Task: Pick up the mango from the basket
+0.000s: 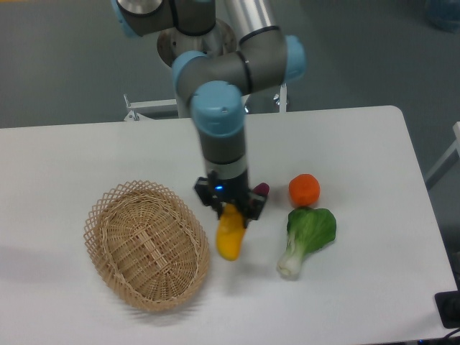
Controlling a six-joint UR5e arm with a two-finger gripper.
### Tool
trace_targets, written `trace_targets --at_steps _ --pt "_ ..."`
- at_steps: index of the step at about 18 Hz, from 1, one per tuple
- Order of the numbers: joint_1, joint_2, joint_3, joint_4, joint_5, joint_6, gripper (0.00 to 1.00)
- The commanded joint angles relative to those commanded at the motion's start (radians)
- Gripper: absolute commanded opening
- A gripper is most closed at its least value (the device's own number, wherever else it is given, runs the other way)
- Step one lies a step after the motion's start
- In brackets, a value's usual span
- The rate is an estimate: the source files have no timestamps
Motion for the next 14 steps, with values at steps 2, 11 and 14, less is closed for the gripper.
trace_targets --at_steps 2,11,14 --pt "0.049 0.006 -0.002 0.000 -0.005 0.095 0.57" --pt "0.132 0.005 0.009 0.002 -0.049 0.198 0.57" --pt "0.132 0.006 0.003 0.002 -0.049 0.197 0.57"
